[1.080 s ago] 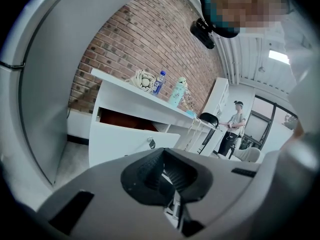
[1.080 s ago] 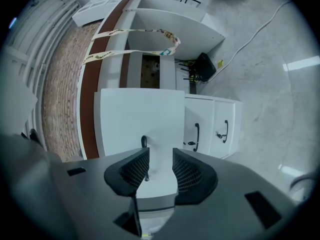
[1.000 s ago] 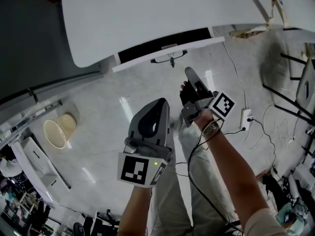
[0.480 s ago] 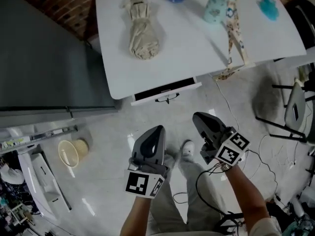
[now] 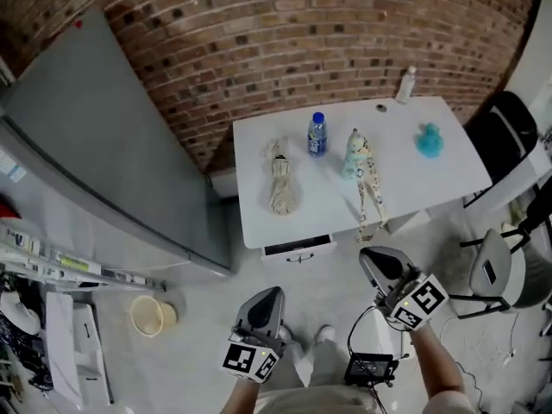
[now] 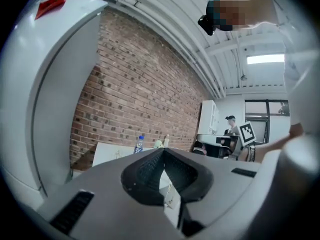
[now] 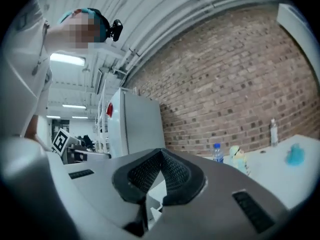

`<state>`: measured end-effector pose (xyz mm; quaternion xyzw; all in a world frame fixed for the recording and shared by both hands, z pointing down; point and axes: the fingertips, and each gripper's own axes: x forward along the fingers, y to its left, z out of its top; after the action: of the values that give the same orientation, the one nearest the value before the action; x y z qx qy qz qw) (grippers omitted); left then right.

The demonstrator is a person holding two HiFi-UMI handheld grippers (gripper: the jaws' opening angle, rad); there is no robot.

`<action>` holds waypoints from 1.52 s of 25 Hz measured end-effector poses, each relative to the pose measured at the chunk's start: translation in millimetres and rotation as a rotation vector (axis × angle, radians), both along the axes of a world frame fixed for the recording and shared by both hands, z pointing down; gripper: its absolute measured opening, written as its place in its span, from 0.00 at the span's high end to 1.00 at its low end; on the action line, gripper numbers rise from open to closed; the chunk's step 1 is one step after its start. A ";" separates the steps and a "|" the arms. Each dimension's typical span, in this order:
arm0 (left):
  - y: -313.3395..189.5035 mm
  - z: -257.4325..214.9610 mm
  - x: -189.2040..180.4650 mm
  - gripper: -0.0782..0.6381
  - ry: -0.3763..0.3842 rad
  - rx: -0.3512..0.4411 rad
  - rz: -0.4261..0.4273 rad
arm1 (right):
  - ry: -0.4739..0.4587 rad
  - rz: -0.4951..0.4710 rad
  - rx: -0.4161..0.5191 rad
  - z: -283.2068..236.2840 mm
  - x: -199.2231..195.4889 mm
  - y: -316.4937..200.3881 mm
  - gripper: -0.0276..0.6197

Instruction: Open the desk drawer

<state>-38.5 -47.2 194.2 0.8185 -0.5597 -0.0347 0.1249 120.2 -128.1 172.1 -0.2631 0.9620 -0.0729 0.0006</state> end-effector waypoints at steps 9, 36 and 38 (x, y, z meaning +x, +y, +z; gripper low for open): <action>39.9 -120.7 -43.5 0.88 -0.088 0.131 -0.081 | -0.023 0.239 0.151 -147.4 118.7 6.3 0.92; 59.6 -156.5 78.1 0.88 0.047 0.121 0.071 | -0.104 0.069 -0.082 -137.9 21.9 156.1 0.92; 58.5 -156.0 80.5 0.88 0.031 0.125 0.082 | -0.102 0.082 -0.082 -134.4 28.7 154.8 0.92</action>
<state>42.1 11.3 38.2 0.8463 -0.5204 -0.0771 0.0836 148.9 26.7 37.8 -0.2978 0.9454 -0.1257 0.0417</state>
